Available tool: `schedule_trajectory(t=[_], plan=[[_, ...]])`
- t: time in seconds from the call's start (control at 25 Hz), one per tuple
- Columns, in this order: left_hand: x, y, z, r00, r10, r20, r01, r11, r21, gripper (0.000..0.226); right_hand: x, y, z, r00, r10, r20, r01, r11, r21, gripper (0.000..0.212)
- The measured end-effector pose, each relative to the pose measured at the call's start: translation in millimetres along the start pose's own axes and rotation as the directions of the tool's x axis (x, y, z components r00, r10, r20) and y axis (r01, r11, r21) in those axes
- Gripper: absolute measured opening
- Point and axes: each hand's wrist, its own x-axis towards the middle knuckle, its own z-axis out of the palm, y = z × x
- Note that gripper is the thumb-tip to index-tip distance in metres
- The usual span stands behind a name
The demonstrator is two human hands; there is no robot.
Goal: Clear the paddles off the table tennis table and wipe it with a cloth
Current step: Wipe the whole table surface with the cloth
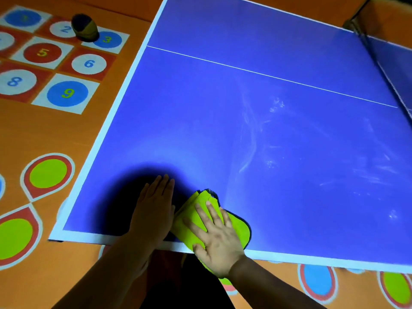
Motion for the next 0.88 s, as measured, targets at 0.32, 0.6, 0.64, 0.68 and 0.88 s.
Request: schedule_trajectory(t=[0.32,0.6,0.64,0.68,0.88], plan=[[23,14,-6,0.992,0.012,0.122,-0.008,1.000,-0.030,0.080,11,75,-16,0.976,0.196,0.093,-0.198,0.980,0.009,0.077],[113,37,15,0.978,0.004,0.208,0.000,1.000,-0.018,0.087,129,152,-32,0.946,0.301,0.118,-0.309,0.949,0.056,0.075],[131,42,17,0.975,0.004,0.222,0.001,1.000,-0.022,0.089,145,165,-36,0.951,0.286,0.115,-0.294,0.954,0.055,0.075],[151,48,19,0.973,0.000,0.233,0.004,1.000,-0.019,0.092,161,180,-37,0.958,0.263,0.114,-0.270,0.962,0.050,0.075],[247,77,24,0.957,-0.115,0.266,0.116,0.993,0.015,0.110,247,259,-42,0.990,0.137,0.039,-0.138,0.989,0.042,0.069]])
